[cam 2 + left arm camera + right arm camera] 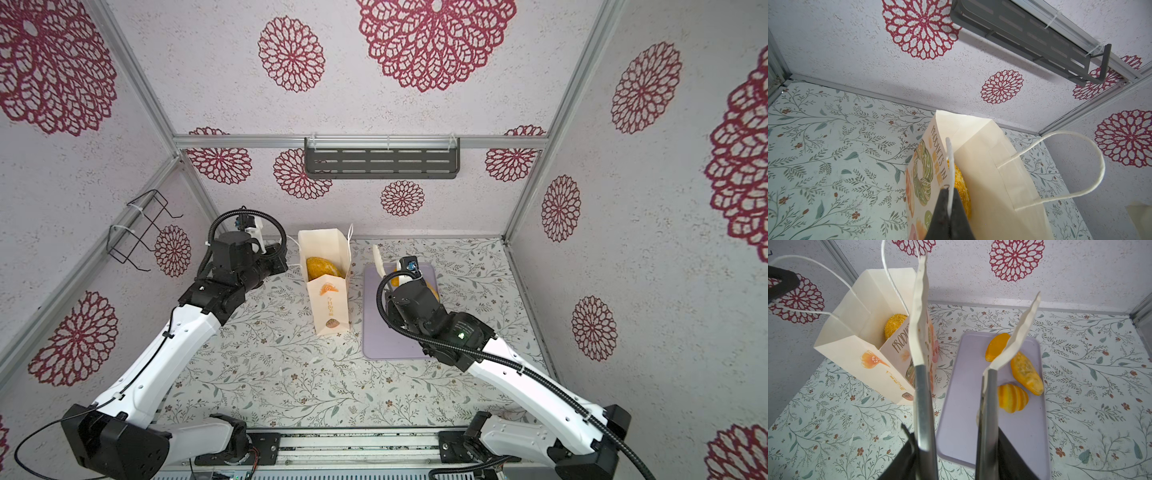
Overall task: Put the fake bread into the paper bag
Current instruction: 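Withdraw the open tongs from the bag back over the tray, then lower the open tongs toward the striped yellow roll on the tray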
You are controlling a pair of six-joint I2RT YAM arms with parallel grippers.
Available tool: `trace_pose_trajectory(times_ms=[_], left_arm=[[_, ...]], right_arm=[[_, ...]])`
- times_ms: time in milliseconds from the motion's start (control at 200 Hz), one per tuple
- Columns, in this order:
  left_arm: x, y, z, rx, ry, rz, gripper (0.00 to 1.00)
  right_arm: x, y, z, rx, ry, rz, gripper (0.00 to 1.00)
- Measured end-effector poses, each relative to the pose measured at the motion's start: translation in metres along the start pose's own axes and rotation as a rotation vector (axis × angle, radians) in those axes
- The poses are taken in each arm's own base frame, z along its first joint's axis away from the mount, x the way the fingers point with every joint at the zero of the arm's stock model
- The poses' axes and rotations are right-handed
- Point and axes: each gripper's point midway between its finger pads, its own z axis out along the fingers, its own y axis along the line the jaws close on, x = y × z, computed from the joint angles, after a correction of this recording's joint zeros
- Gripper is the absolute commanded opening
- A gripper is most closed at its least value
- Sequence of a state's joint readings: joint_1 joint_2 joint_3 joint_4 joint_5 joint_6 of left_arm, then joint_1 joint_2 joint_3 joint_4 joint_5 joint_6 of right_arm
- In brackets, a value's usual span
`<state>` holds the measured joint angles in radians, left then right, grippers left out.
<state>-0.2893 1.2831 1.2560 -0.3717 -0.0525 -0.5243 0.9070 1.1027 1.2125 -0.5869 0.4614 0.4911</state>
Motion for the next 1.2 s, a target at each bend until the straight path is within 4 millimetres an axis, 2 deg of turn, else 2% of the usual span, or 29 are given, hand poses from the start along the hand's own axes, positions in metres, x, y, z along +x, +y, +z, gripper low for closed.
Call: trace_pose_trajectory(times_ms=[315,570,846,1201], left_arm=[[0.000,-0.001,0.000,0.003,0.001,0.000,0.00],[0.001,-0.002,0.000,0.012,0.005,0.000,0.00],[0.001,-0.003,0.000,0.017,0.008,0.000,0.00],[0.001,-0.003,0.000,0.017,0.008,0.000,0.00]], right_arm=[[0.014,-0.028,0.013,0.082,0.047,0.080,0.49],[0.041,-0.056,0.025,0.159,0.131,0.165,0.49],[0.069,-0.067,0.040,0.227,0.245,0.206,0.50],[0.096,-0.067,0.053,0.259,0.366,0.223,0.50]])
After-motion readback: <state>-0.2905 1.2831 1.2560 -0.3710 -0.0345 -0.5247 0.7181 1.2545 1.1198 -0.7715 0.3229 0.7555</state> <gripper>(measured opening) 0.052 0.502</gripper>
